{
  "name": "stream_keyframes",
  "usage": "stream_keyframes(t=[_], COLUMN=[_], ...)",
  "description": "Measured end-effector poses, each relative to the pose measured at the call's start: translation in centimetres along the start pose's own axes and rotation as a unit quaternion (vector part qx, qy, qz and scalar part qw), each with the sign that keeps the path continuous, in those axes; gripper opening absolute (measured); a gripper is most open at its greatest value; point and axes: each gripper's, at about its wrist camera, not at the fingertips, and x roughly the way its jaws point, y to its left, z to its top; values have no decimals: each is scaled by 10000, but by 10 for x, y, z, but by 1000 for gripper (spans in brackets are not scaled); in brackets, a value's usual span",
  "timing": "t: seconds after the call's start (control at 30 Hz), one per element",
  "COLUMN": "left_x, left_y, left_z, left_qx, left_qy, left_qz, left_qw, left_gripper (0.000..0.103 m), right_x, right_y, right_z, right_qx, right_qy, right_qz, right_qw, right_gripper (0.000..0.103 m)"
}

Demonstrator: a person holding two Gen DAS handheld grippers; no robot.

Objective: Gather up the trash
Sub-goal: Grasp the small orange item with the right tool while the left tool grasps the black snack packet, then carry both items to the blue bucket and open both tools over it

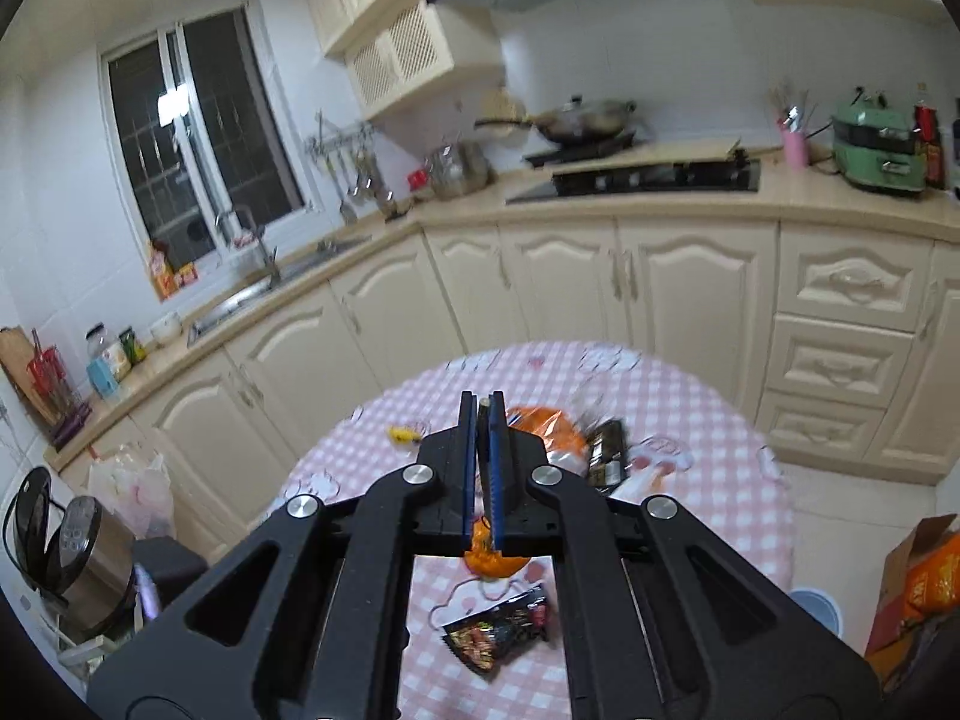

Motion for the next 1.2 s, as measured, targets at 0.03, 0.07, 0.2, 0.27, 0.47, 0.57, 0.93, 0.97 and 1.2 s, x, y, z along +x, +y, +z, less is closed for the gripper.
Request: stream_keyframes(t=[0.03, 0.07, 0.2, 0.27, 0.47, 0.57, 0.93, 0.97, 1.2], left_x=[2, 4, 19, 31, 76, 84, 63, 59, 18], left_y=[-4, -9, -35, -45, -67, -70, -76, -77, -111], left_z=[1, 1, 0, -2, -6, -7, -1, 0, 0], left_qx=[47, 96, 483, 645, 870, 843, 887, 891, 1228], left_qy=[34, 62, 277, 512, 1048, 881, 878, 840, 379], left_qz=[-41, -74, -162, -303, -302, -5, 212, 217, 45], left_qw=[10000, 9999, 9983, 9961, 9902, 9925, 9920, 9922, 9917], left_gripper=[93, 93, 93, 93, 92, 69, 27, 26, 27], right_x=[-6, -12, -37, -49, -72, -76, -103, -106, -134], right_y=[-6, -11, -41, -55, -99, -121, -176, -180, -210], right_z=[1, 0, -7, -12, -33, -47, -70, -71, -78], right_qx=[36, 73, 301, 362, 740, 1015, 1668, 1707, 2012], right_qy=[-57, -95, -174, -200, -116, -20, -9, -32, -262], right_qz=[-63, -129, -412, -620, -1152, -1324, -1629, -1651, -1924], right_qw=[10000, 9998, 9985, 9972, 9905, 9860, 9724, 9714, 9601], right_gripper=[4, 4, 4, 4, 4, 4, 4, 4, 4])
